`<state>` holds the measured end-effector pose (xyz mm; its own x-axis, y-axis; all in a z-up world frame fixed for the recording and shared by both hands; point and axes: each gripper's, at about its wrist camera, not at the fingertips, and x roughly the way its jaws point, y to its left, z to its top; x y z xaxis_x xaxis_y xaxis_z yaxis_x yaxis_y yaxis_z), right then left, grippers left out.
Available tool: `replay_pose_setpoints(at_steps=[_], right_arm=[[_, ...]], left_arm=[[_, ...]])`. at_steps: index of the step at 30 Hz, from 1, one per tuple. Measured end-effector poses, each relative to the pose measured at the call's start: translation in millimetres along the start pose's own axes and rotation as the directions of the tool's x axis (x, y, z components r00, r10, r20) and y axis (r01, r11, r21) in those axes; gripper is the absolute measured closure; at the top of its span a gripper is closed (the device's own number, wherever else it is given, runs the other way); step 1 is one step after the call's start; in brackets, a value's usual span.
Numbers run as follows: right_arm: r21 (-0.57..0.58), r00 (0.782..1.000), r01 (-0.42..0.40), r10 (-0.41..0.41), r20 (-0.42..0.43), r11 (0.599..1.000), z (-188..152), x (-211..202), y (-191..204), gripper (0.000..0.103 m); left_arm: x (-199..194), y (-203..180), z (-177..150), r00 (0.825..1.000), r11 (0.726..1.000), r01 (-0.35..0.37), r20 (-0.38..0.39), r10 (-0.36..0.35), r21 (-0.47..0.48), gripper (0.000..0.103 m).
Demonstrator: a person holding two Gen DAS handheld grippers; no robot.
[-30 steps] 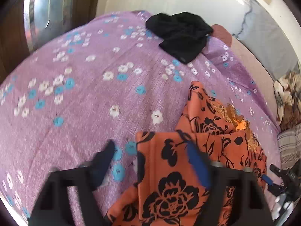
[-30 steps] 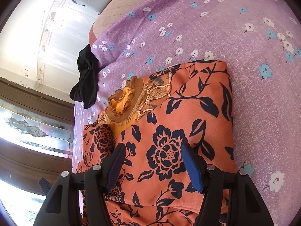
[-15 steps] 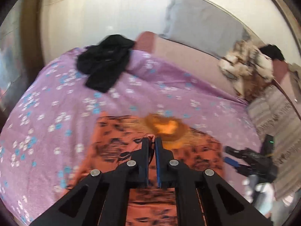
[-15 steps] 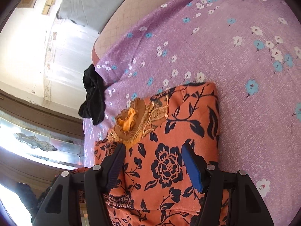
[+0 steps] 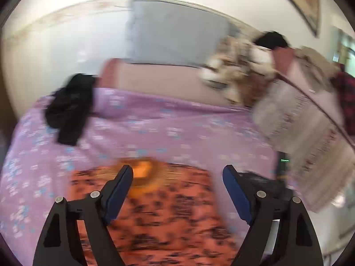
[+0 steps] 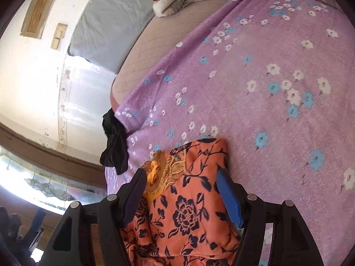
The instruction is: Fold small clothes
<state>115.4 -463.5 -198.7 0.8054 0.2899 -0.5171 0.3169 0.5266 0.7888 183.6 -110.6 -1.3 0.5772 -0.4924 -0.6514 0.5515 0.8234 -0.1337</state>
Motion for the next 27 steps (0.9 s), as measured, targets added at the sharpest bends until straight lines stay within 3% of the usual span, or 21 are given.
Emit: replay_pose_setpoints(at_steps=[1,3,5,8,11,13,15,17,20,23,24,27], right_arm=[[-0.034,0.999,-0.02,0.02,-0.027,0.999,-4.0,4.3,7.1,0.032],[-0.134,0.994,-0.06,0.047,-0.094,0.989,-19.2,17.4,30.3,0.032],[-0.22,0.977,-0.132,0.089,-0.194,0.966,-43.5,35.2,56.4,0.032],[-0.298,0.927,-0.256,0.146,-0.347,0.92,-90.7,62.3,94.9,0.032],[-0.315,0.895,-0.319,0.174,-0.411,0.894,-125.3,86.6,119.7,0.032],[-0.263,0.875,-0.354,0.218,-0.433,0.898,-135.2,103.8,123.7,0.032],[-0.25,0.875,-0.367,0.241,-0.42,0.896,-139.4,118.0,127.4,0.032],[-0.277,0.877,-0.384,0.254,-0.409,0.881,-143.8,130.9,135.1,0.032],[-0.326,0.873,-0.382,0.221,-0.434,0.865,-154.8,152.5,144.2,0.029],[-0.398,0.86,-0.365,0.141,-0.491,0.842,-175.6,171.0,151.8,0.027],[-0.423,0.851,-0.358,0.104,-0.515,0.833,-183.8,174.9,152.7,0.027],[-0.502,0.842,-0.35,0.03,-0.539,0.791,-204.5,178.8,151.9,0.027]], left_arm=[[-4.1,19.7,-5.5,0.998,0.998,-0.065,0.007,0.065,-0.019,0.02],[-8.6,64.3,-22.4,0.973,0.97,-0.231,0.011,0.232,-0.071,0.02],[-7.7,106.7,-45.5,0.926,0.917,-0.376,-0.011,0.378,-0.132,0.02],[8.0,156.3,-82.2,0.859,0.83,-0.511,-0.092,0.504,-0.223,0.02],[30.6,185.6,-116.2,0.823,0.773,-0.567,-0.16,0.545,-0.285,0.02],[48.1,201.6,-135.2,0.816,0.751,-0.578,-0.204,0.542,-0.318,0.02],[66.8,209.2,-150.3,0.807,0.738,-0.591,-0.245,0.538,-0.326,0.02],[81.8,216.9,-163.3,0.784,0.729,-0.619,-0.293,0.548,-0.292,0.02],[98.0,221.4,-164.3,0.763,0.737,-0.635,-0.337,0.551,-0.232,0.02],[108.9,226.1,-164.7,0.717,0.714,-0.681,-0.347,0.605,-0.162,0.02],[113.9,228.9,-167.2,0.711,0.712,-0.685,-0.36,0.604,-0.158,0.02],[117.0,238.6,-168.5,0.727,0.718,-0.667,-0.383,0.57,-0.196,0.02]])
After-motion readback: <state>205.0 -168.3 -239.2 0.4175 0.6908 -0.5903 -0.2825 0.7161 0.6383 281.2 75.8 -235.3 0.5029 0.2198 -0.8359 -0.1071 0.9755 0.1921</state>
